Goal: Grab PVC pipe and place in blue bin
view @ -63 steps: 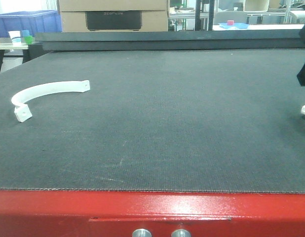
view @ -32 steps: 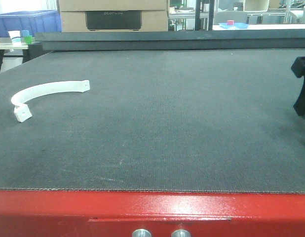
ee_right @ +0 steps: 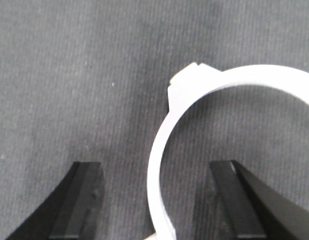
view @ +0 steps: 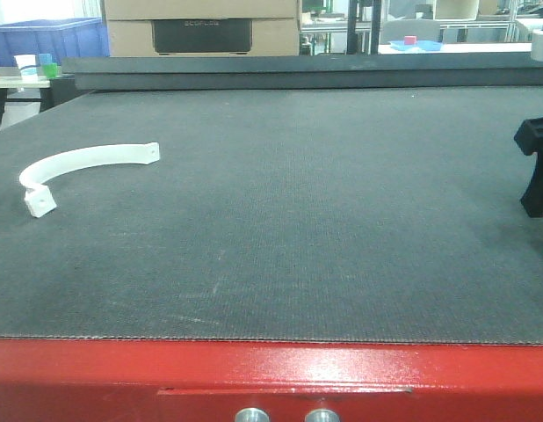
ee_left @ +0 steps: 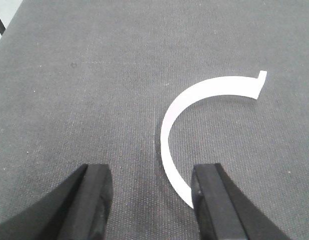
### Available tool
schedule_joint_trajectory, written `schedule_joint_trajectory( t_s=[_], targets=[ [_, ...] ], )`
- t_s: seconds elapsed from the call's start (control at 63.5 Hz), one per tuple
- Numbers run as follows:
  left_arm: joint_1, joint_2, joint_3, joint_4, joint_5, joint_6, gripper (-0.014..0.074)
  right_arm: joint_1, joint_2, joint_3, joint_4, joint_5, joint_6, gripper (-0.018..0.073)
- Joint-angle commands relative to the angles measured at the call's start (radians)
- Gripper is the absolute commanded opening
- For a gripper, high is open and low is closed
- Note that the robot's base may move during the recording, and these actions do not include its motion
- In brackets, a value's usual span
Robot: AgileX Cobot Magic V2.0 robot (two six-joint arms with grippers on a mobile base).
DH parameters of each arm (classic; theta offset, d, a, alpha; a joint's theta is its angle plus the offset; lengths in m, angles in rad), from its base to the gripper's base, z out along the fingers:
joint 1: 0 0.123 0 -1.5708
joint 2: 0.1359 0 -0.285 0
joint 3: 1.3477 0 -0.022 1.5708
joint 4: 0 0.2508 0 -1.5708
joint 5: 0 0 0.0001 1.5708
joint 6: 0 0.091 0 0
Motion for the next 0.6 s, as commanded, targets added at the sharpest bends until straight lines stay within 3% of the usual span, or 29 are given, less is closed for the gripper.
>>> schedule_joint_trajectory(
  t_s=[0.0,0.583],
  targets=[
    [0.000,0.003,-0.007,-0.006,-0.029,-0.004,0.0288,-0.001,0.016,-0.007,-0.012,-0.022,-0.007,0.0330],
    [0.000,0.003,-0.007,-0.006,-0.066,-0.004,0.0288,-0.001,0.071,-0.007,-0.019,-0.049,-0.017,0.0325]
  ],
)
